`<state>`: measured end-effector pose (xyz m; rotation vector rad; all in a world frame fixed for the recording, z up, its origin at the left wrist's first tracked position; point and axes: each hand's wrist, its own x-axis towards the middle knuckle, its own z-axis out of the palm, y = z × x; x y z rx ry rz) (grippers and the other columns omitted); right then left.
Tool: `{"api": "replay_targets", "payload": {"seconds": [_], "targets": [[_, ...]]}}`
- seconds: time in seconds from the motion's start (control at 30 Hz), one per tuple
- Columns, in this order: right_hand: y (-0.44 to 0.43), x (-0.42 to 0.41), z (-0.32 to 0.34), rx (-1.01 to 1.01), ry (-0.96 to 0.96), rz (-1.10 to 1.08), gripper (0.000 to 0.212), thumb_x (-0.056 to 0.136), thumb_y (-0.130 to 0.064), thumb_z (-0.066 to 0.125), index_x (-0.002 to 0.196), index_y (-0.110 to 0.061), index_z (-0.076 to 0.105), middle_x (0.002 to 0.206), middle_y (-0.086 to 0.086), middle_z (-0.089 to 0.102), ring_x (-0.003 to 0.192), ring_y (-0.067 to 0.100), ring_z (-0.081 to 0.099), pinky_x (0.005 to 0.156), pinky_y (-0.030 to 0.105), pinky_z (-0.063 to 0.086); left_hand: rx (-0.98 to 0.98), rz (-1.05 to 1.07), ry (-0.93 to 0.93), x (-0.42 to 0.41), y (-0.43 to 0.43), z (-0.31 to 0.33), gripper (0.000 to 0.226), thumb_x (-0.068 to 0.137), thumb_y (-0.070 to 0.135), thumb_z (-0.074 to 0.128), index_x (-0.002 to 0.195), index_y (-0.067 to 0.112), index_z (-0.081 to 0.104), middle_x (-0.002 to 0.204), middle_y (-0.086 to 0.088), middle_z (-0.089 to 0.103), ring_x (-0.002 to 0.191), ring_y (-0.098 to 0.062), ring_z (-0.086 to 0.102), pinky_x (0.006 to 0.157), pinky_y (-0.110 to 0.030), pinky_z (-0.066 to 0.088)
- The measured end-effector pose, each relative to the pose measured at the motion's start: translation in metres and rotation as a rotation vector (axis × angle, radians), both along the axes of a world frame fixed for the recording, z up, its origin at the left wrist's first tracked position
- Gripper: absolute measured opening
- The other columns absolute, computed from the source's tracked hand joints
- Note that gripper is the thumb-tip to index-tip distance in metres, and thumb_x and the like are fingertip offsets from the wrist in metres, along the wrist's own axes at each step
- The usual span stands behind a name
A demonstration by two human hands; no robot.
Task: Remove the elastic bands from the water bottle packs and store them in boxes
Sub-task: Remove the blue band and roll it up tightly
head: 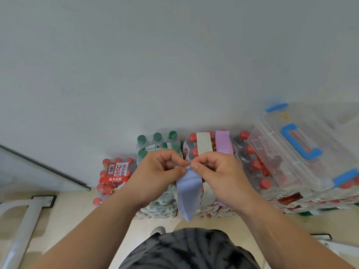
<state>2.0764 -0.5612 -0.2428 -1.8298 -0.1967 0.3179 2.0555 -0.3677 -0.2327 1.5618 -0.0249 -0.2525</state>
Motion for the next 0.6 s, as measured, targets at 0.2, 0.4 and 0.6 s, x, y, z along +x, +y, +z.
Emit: {"api": "replay_targets", "payload": {"seconds": [0.2,0.4,0.6], "targets": [[0.008,-0.002,0.000,0.038,-0.006,-0.015,0.012,0.094,-0.018,0.073,0.094,-0.030,0.077,0.087,-0.011,0.078,0.084,0.006,0.074,0.075,0.020,0.059,0.053,0.047,-0.006,0.003,0.007,-0.001,0.018,0.088,0.001,0.069,0.083,0.017,0.075,0.073,-0.015,0.070,0.067,-0.017,0.060,0.065,-0.029,0.049],[0.014,-0.002,-0.003,0.119,0.046,-0.078,0.027,0.093,-0.016,0.074,0.095,-0.043,0.073,0.081,-0.002,0.075,0.077,0.013,0.071,0.069,0.026,0.055,0.055,0.007,0.065,0.009,0.013,-0.002,0.011,0.092,0.009,0.066,0.086,0.017,0.071,0.067,-0.018,0.059,0.067,-0.024,0.057,0.067,-0.041,0.052],[0.016,-0.004,-0.002,0.144,0.074,-0.135,0.022,0.093,-0.021,0.074,0.098,-0.042,0.074,0.081,0.005,0.075,0.078,0.021,0.073,0.074,0.033,0.059,0.039,-0.058,0.051,0.012,0.018,0.003,0.014,0.095,0.008,0.065,0.094,0.021,0.071,0.073,-0.028,0.066,0.070,-0.028,0.066,0.069,-0.036,0.059]]}}
